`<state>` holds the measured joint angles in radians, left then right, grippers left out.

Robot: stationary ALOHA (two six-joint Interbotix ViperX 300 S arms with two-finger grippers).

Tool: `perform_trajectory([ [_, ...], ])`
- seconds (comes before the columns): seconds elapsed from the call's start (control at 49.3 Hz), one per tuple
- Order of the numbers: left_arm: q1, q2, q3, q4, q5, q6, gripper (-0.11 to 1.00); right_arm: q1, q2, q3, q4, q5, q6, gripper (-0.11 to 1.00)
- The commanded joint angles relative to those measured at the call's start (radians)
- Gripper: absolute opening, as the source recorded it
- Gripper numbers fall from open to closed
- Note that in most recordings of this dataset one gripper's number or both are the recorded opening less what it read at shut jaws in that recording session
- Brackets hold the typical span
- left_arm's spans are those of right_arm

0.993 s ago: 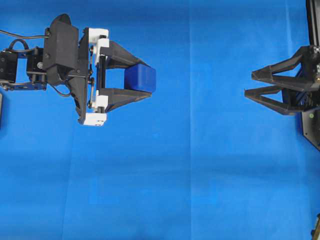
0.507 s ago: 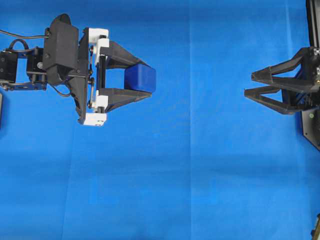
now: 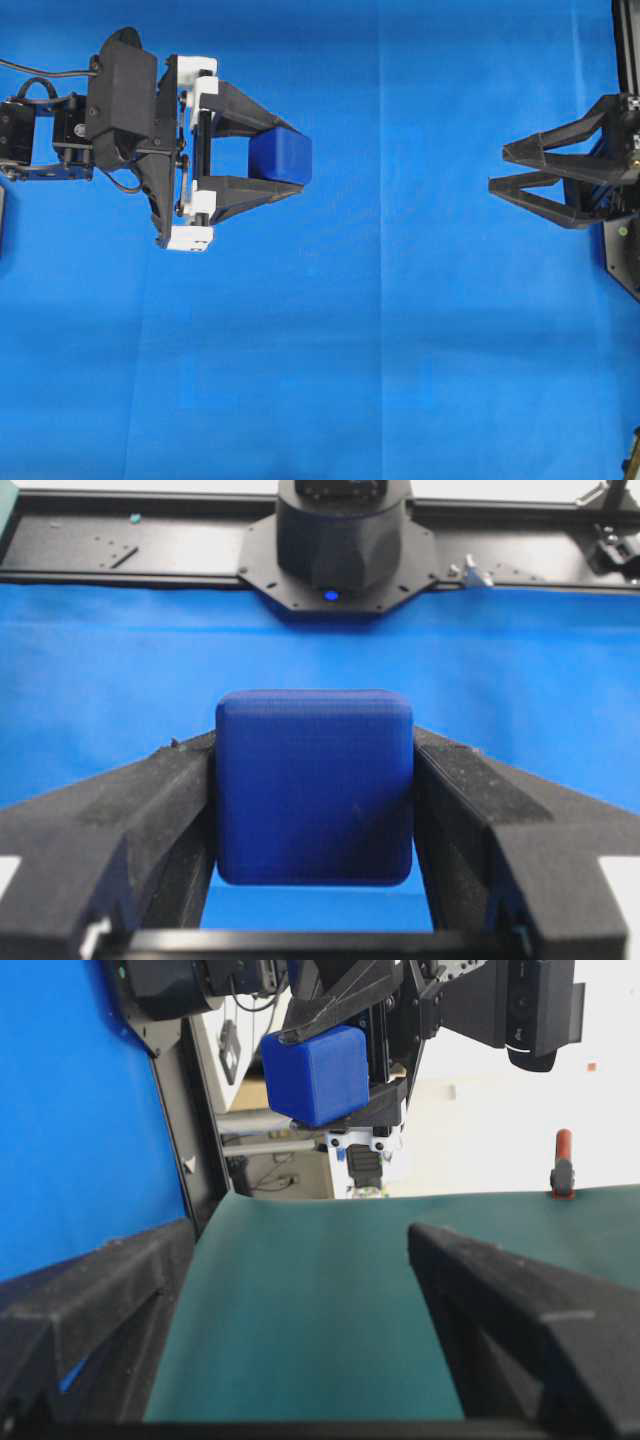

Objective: Handover the blue block to the right arm after grasping it with the left arm, then place it in the designated position.
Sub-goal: 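Hold the cube raised in the left gripper while the right gripper opens, then move the right gripper left to the cube held by the left gripper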

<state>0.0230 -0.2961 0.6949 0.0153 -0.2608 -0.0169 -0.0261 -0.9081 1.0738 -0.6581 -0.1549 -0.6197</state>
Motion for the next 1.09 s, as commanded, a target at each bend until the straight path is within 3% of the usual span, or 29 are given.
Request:
perform_trajectory([
  [0.0, -0.002, -0.018, -0.015, -0.002, -0.012, 0.0, 0.48, -0.002, 0.006, -0.028, -0.002, -0.008, 0.002, 0.95],
  [0.628, -0.002, -0.018, -0.012, -0.002, -0.012, 0.0, 0.48, -0.002, 0.018, -0.034, -0.002, -0.009, 0.002, 0.95],
  [1.074, -0.002, -0.02, -0.012, -0.002, -0.012, -0.002, 0.48, -0.006, 0.227, -0.169, -0.002, -0.054, 0.002, 0.95],
])
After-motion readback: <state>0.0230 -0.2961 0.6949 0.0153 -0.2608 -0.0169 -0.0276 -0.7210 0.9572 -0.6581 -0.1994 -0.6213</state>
